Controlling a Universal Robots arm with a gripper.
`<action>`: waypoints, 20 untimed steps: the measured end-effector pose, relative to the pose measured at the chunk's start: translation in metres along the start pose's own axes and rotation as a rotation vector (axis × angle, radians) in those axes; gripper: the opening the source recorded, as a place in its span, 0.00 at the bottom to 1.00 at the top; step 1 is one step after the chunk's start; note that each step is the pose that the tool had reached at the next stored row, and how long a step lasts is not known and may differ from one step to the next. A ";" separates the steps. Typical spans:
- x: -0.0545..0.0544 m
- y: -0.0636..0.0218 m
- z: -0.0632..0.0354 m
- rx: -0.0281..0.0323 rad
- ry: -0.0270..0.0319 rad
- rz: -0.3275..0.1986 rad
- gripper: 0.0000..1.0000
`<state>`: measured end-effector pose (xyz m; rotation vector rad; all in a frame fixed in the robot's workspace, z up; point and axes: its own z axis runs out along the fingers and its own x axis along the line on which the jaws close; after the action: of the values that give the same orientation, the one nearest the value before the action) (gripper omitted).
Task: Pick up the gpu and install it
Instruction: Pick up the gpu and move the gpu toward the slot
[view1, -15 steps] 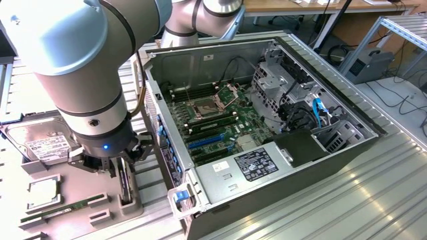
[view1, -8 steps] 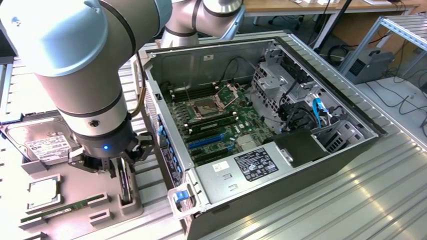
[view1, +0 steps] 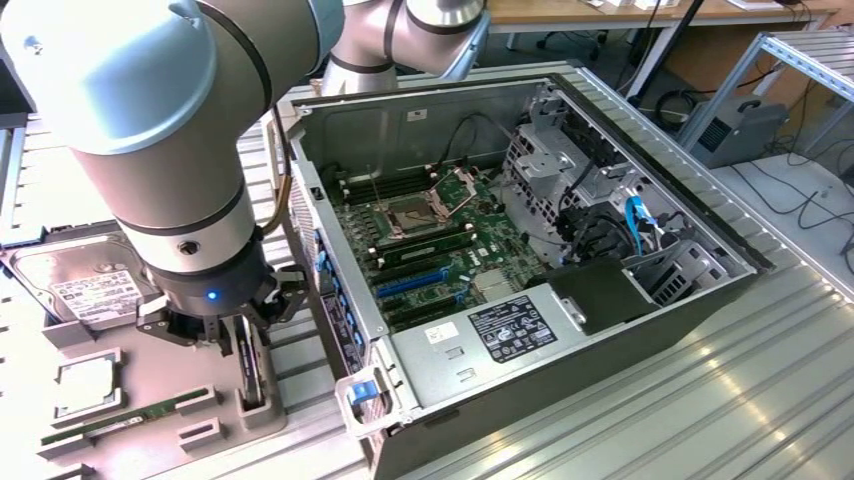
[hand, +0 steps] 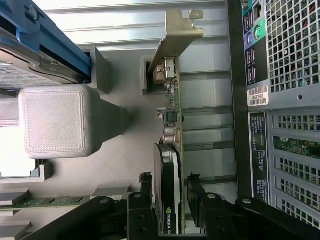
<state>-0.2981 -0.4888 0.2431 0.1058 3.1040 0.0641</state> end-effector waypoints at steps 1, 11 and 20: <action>0.000 0.0000 0.0004 -0.0003 -0.0002 0.000 0.42; 0.000 0.0000 0.0009 0.0000 0.0001 0.000 0.42; 0.003 0.0042 0.0011 0.0001 0.0000 0.001 0.42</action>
<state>-0.3011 -0.4844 0.2421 0.1079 3.1040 0.0640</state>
